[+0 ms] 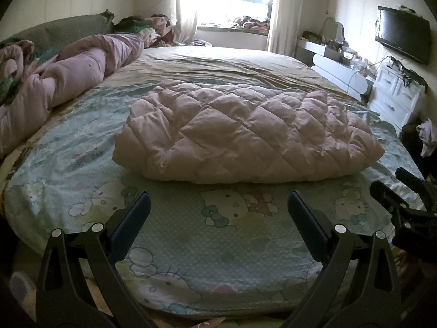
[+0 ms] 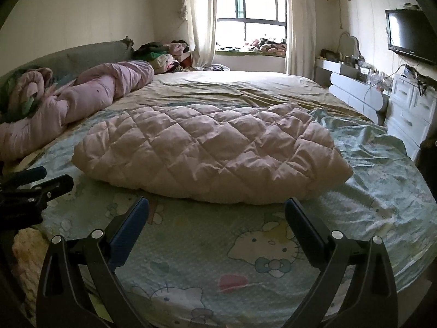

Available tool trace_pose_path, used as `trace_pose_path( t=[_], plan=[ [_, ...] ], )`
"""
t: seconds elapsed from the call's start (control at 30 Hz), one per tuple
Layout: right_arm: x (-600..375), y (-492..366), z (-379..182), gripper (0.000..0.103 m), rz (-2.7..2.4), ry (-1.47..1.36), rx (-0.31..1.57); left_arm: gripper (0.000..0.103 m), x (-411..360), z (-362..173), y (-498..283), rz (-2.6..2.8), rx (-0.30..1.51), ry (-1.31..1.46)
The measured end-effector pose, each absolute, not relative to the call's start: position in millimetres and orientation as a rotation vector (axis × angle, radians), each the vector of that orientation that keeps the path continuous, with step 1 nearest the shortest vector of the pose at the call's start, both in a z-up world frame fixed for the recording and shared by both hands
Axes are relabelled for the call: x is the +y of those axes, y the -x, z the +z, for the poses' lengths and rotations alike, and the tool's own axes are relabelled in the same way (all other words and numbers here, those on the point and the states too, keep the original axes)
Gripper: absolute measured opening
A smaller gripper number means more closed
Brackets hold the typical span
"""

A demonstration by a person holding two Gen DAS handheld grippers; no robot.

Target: Fold large clothes

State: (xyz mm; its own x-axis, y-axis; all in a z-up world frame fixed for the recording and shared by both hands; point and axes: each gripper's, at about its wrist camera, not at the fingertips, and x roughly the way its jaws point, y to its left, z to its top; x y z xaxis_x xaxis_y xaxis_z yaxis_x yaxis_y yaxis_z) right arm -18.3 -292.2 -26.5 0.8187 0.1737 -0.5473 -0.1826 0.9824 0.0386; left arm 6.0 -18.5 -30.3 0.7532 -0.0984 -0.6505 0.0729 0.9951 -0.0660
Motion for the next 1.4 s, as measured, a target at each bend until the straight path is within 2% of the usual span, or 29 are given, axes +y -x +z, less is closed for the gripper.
trace_pose_path(
  t=[1.4],
  plan=[
    [-288.5, 24.2, -23.6, 0.099, 0.208, 0.017, 0.576, 0.094, -16.8, -25.7, -5.8, -0.088, 0.711, 0.037]
  ],
)
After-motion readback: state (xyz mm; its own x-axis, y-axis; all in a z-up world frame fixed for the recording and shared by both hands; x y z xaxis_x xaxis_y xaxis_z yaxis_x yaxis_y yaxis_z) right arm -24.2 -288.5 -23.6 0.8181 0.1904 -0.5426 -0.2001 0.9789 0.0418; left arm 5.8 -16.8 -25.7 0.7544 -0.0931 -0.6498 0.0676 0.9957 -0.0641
